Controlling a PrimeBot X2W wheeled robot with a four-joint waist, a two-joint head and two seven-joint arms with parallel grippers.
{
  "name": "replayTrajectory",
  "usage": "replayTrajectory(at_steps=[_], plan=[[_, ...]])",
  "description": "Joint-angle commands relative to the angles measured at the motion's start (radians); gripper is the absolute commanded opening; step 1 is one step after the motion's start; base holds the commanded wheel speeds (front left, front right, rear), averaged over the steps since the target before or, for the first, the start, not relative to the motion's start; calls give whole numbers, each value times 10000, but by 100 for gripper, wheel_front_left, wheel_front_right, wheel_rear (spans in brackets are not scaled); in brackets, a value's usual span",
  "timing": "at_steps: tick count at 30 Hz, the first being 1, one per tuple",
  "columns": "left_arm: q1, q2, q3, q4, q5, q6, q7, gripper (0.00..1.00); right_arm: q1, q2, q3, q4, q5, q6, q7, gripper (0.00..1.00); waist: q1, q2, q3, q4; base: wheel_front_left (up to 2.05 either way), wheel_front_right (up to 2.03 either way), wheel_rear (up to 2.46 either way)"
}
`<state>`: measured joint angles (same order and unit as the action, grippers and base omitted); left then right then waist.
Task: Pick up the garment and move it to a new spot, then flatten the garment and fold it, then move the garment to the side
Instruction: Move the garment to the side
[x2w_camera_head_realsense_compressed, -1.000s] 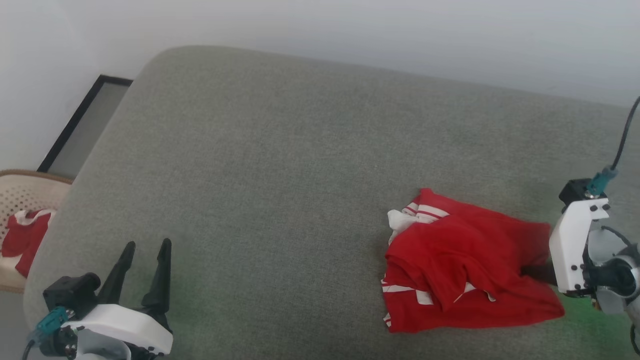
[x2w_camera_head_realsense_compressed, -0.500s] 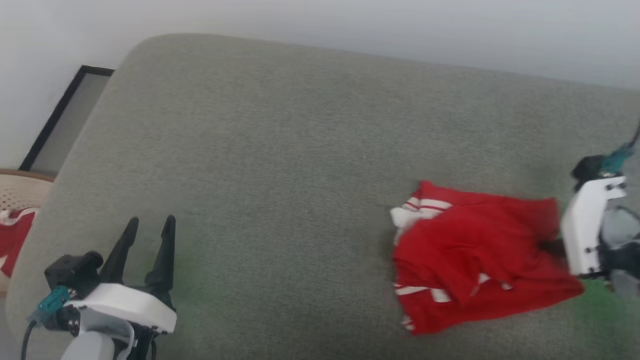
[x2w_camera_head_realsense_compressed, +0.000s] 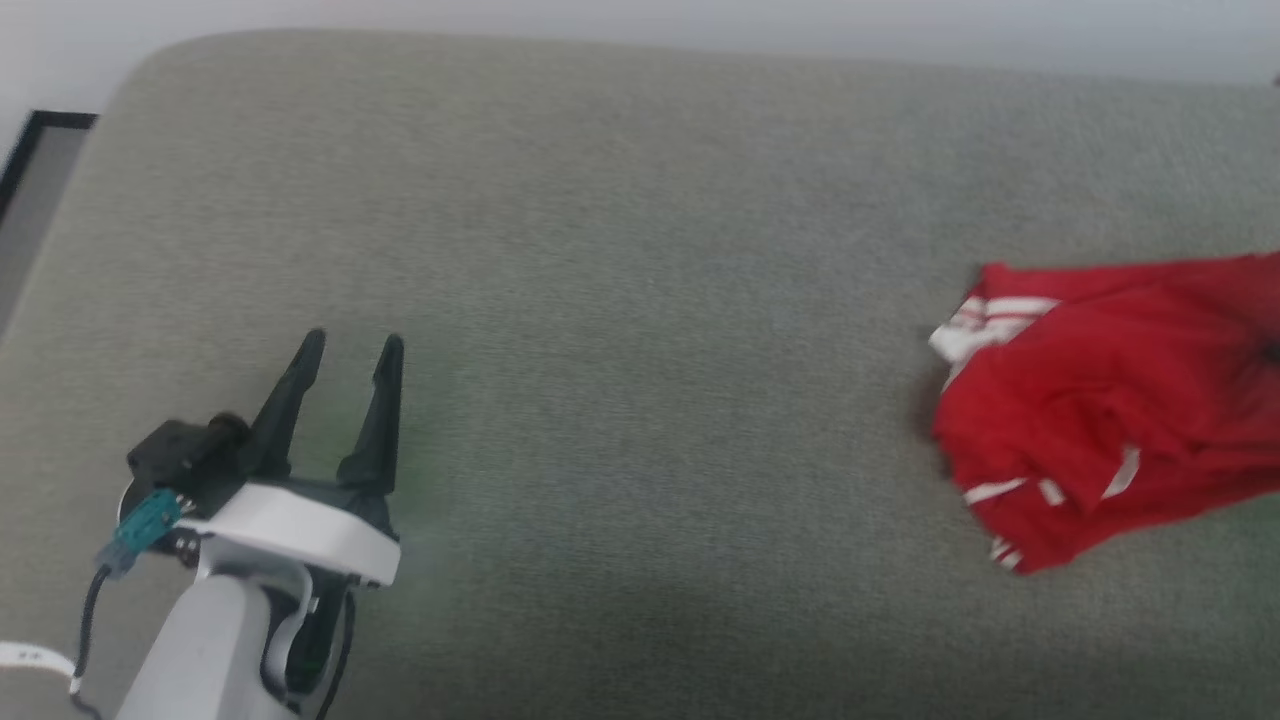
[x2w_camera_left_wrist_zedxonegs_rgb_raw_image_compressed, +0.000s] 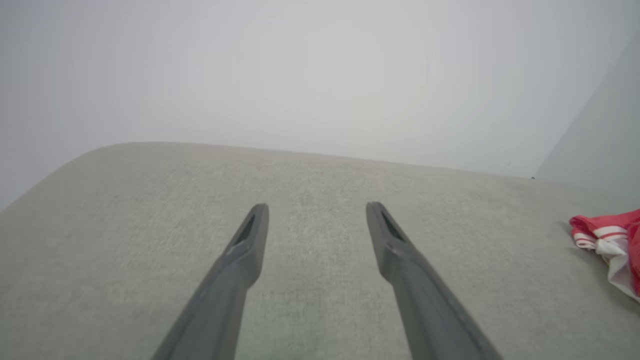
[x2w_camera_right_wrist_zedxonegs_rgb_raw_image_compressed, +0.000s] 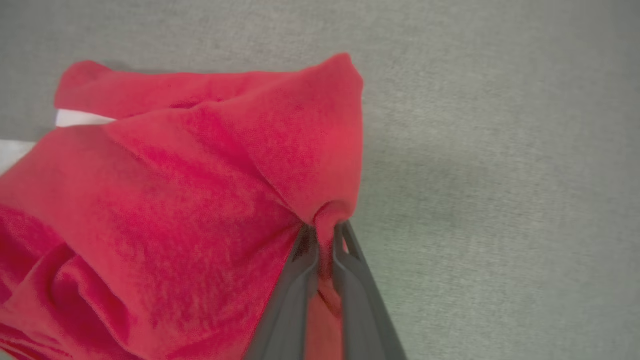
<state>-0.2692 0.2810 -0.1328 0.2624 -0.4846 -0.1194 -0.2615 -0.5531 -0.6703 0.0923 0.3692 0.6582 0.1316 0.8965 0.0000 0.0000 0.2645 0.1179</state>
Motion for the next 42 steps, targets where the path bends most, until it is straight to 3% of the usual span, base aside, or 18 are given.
replayTrajectory(at_steps=[1, 12, 25, 30, 42], plan=[[-236, -46, -43, -50, 109, -38, -43, 100, -180, -139, -59, 5, -89, -19, -140, 0, 0, 0, 315, -322, 0, 0, 0], [-1281, -300, -464, -240, 555, -94, -45, 100, -1270, -1233, -68, 294, -528, -19, -1566, 0, 0, 0, 1235, -1262, 0, 0, 0], [-2362, -176, -1153, -631, 396, -107, -46, 100, -2498, -2634, 288, 1847, -1470, -20, -4185, 0, 0, 0, 2169, -1950, 0, 0, 0], [-2644, -131, -1294, -790, 244, -108, -46, 100, -2958, -2700, 317, 2705, -2117, -20, -4996, 0, 0, 0, 2464, -1955, 0, 0, 0], [-2938, -54, -1409, -823, 275, -109, -46, 100, -3695, -1791, 662, 4879, -2711, -19, -5855, 0, 0, 0, 2837, -1710, 0, 0, 0]])
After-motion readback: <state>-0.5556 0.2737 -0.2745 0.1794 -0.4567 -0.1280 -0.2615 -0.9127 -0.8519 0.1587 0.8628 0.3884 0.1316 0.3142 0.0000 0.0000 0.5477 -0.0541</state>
